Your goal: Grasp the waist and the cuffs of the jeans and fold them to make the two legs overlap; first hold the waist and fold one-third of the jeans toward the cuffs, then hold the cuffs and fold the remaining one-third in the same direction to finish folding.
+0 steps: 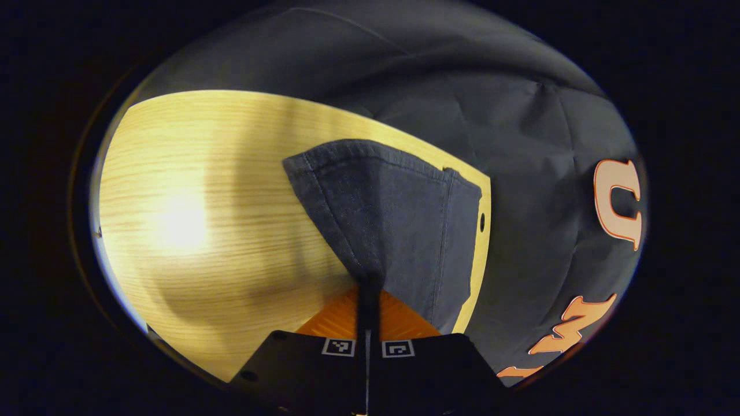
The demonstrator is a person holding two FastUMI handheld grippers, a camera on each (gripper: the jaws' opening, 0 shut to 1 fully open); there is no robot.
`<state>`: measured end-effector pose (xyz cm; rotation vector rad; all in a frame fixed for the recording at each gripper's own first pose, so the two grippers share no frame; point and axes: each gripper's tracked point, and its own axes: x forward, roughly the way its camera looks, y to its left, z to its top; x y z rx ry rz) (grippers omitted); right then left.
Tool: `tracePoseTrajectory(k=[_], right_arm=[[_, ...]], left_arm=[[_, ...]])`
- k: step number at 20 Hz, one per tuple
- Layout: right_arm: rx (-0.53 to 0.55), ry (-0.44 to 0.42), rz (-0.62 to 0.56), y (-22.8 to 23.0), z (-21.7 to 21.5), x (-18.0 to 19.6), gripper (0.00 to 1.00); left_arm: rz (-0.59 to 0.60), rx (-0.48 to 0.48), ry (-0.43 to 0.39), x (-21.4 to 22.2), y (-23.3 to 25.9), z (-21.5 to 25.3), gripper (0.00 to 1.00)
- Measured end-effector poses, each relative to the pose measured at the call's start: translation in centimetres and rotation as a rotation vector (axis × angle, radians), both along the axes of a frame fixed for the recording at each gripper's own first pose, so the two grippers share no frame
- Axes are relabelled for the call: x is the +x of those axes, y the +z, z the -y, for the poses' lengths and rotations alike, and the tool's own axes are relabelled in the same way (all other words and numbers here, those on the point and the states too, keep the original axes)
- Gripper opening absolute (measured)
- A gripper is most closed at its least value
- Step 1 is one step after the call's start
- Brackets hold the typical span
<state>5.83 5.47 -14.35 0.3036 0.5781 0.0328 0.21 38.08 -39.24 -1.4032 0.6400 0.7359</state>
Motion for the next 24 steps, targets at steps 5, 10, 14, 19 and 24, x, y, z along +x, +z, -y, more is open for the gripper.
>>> tracePoseTrajectory(k=[5, 10, 14, 19, 24], right_arm=[[0.335, -0.244, -0.199, -7.1, 7.1, -4.3, 0.98], [0.418, -0.467, -0.364, -15.7, 13.0, -8.7, 0.98], [0.478, -0.552, -0.432, -19.1, 14.8, -8.3, 0.98], [0.529, -0.628, -0.439, -21.2, 17.3, -6.2, 0.98], [0.514, -0.617, -0.476, -22.6, 17.3, -5.5, 0.99]], left_arm=[[0.002, 0.039, -0.077, -1.3, 1.3, 0.3, 0.02], [-0.01, 0.051, -0.111, -1.6, 2.3, 0.7, 0.02], [-0.021, 0.056, -0.114, -1.7, 2.6, 1.3, 0.02], [-0.024, 0.054, -0.102, -1.3, 3.2, 1.5, 0.02], [-0.029, 0.04, -0.091, -1.1, 3.2, 1.4, 0.02]])
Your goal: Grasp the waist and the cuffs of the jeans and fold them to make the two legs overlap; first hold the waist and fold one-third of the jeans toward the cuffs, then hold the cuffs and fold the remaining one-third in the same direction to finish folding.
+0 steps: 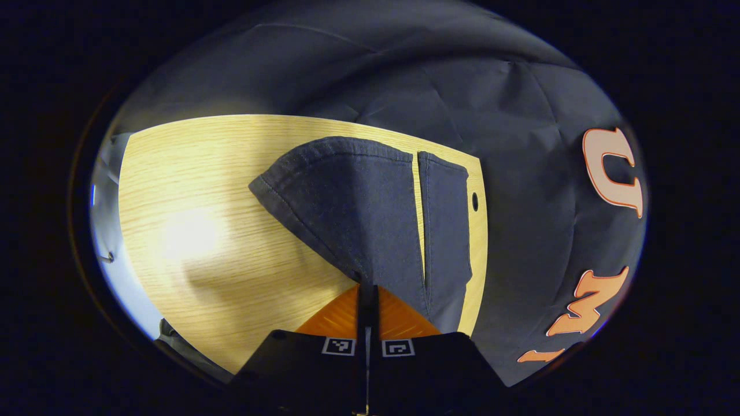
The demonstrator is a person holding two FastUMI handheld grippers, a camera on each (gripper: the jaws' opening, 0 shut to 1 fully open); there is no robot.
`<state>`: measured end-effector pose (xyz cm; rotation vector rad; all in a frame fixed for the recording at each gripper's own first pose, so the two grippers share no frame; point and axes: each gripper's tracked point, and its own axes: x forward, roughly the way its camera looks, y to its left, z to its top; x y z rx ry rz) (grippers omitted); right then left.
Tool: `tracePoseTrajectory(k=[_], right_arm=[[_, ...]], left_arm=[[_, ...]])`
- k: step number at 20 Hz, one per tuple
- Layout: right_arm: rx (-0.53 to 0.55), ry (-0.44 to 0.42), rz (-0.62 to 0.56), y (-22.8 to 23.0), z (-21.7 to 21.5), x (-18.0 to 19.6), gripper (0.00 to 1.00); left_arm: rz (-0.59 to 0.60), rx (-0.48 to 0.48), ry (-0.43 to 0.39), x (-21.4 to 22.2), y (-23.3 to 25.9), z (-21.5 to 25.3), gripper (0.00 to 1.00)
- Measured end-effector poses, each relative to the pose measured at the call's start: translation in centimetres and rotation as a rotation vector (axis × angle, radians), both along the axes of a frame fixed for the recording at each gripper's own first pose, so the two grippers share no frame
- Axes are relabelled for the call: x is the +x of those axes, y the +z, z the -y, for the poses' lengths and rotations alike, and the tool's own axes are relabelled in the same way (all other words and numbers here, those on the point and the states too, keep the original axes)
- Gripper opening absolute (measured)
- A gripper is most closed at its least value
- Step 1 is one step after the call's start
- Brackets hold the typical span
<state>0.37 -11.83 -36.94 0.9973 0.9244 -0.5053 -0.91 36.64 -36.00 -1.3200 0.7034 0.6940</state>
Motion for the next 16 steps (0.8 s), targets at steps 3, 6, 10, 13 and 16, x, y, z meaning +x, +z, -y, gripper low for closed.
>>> tracePoseTrajectory(k=[3, 6, 10, 13, 16], right_arm=[[0.008, 0.004, 0.001, 0.0, -0.2, 0.8, 0.99], [0.012, 0.012, 0.007, -0.1, -0.7, 1.7, 0.99], [-0.027, 0.033, 0.046, -0.6, -0.6, 2.4, 0.96], [-0.092, 0.085, 0.038, -1.8, -0.2, 2.3, 0.6], [-0.076, 0.079, 0.039, -2.1, -0.3, 2.5, 0.24]], left_arm=[[-0.008, -0.011, 0.011, -0.1, -0.2, 0.0, 0.02], [-0.004, -0.021, 0.022, -0.1, -0.1, -0.1, 0.02], [0.002, -0.027, 0.017, -0.1, 0.1, 0.0, 0.02], [0.011, -0.03, 0.013, 0.0, 0.2, 0.0, 0.02], [0.01, -0.036, 0.011, 0.1, -0.1, 0.0, 0.02]])
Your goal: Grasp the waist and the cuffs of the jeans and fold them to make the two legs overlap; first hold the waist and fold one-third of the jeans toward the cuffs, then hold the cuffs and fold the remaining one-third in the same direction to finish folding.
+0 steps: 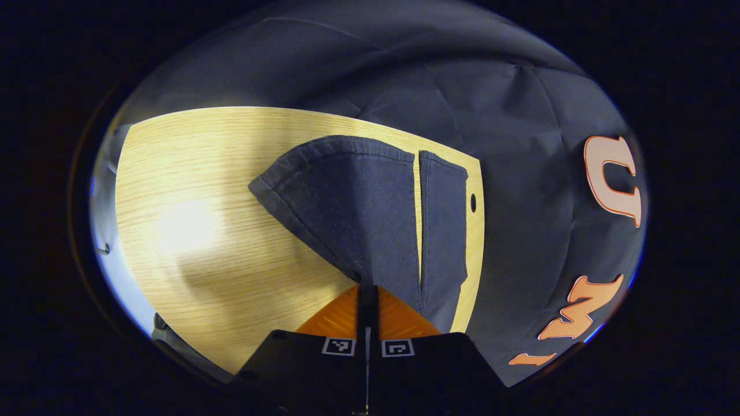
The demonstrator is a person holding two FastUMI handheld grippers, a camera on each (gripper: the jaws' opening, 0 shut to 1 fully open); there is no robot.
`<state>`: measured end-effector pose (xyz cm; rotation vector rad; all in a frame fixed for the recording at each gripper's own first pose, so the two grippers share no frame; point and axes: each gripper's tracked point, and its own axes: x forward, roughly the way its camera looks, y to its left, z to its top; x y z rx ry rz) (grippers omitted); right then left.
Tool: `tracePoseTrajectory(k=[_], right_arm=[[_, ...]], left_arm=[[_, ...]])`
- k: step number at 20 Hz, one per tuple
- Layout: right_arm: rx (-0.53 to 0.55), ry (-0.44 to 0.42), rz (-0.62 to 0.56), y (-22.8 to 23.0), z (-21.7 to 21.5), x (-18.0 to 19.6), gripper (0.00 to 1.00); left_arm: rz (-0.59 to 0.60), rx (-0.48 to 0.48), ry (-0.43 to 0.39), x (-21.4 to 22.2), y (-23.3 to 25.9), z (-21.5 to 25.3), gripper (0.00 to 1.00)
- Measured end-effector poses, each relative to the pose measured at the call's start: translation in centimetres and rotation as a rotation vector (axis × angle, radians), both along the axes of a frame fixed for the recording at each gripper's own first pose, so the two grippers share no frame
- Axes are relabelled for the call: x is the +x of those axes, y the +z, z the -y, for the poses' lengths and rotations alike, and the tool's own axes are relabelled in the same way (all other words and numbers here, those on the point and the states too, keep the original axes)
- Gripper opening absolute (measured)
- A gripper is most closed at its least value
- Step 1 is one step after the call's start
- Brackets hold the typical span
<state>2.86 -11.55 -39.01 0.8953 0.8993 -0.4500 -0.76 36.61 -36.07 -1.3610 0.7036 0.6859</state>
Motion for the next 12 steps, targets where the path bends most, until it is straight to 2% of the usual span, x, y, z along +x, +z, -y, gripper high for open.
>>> tracePoseTrajectory(k=[1, 3, 8, 12], right_arm=[[0.017, -0.015, -0.006, -0.6, 0.2, 0.1, 0.1], [0.032, -0.023, 0.004, -0.3, -0.1, 0.1, 0.0], [0.068, -0.03, 0.054, 1.6, -0.2, -0.1, 0.0], [0.101, -0.022, 0.144, 5.2, -0.7, 0.9, 0.0]], left_arm=[[0.002, -0.002, -0.001, -0.1, -0.1, 0.0, 0.02], [0.005, 0.007, -0.009, -0.2, 0.1, 0.0, 0.02], [0.032, 0.044, -0.052, 0.4, 2.1, 0.4, 0.02], [0.032, 0.033, -0.061, 0.5, 4.6, 1.1, 0.02]])
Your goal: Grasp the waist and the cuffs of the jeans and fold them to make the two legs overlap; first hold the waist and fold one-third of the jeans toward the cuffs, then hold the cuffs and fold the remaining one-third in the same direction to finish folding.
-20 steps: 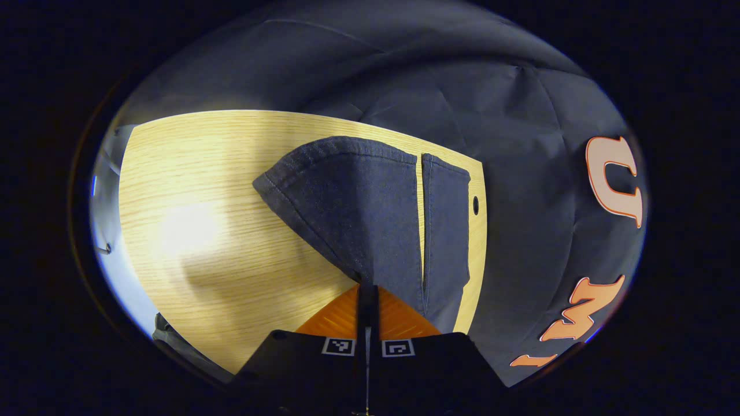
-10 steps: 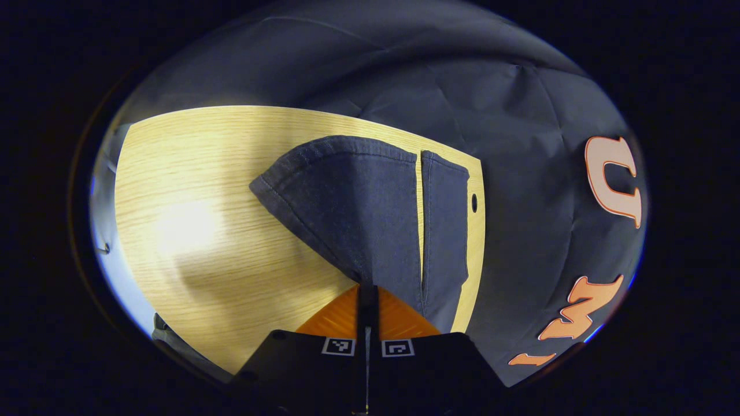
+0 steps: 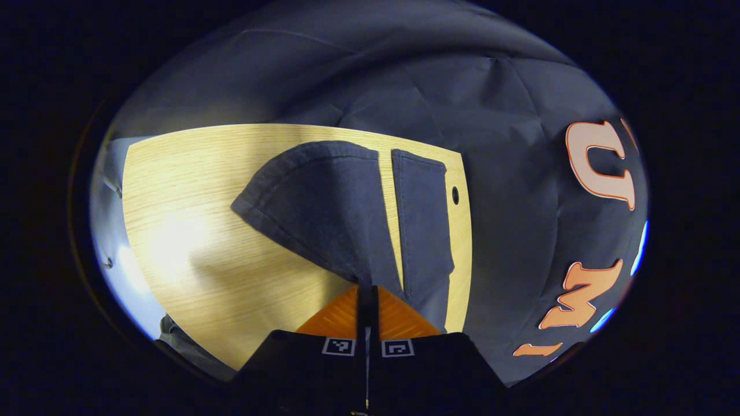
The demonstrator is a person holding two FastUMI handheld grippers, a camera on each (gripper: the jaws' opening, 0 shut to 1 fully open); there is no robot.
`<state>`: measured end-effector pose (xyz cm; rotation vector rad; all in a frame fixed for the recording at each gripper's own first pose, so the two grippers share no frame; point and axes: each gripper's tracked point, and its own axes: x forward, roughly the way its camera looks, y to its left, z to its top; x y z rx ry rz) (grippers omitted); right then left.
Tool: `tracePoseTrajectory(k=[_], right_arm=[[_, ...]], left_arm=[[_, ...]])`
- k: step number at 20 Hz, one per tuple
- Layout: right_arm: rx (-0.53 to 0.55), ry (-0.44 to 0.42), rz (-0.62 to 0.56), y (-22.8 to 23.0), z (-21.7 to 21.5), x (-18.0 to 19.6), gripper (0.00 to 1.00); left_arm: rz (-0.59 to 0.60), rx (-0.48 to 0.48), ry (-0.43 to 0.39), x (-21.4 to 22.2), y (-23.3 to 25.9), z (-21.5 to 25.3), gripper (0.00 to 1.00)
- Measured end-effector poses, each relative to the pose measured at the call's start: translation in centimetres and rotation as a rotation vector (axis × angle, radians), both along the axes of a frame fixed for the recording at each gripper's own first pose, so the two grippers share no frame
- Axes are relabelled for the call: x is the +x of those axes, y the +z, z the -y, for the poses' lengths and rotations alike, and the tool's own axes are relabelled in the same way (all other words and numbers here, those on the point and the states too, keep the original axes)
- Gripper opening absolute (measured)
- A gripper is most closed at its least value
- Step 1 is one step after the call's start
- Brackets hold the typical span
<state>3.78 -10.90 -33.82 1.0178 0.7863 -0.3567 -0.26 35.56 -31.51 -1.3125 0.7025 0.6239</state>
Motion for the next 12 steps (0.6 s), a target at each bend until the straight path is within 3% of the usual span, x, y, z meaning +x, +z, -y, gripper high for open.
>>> tracePoseTrajectory(k=[7, 12], right_arm=[[-0.003, 0.061, 0.107, 6.1, -1.7, 5.2, 0.0], [-0.022, 0.128, 0.109, 6.9, -3.2, 11.4, 0.0]], left_arm=[[-0.122, 0.001, -0.101, -0.4, 4.4, 1.0, 0.02], [-0.175, -0.028, -0.121, 5.1, 6.3, 1.0, 0.02]])
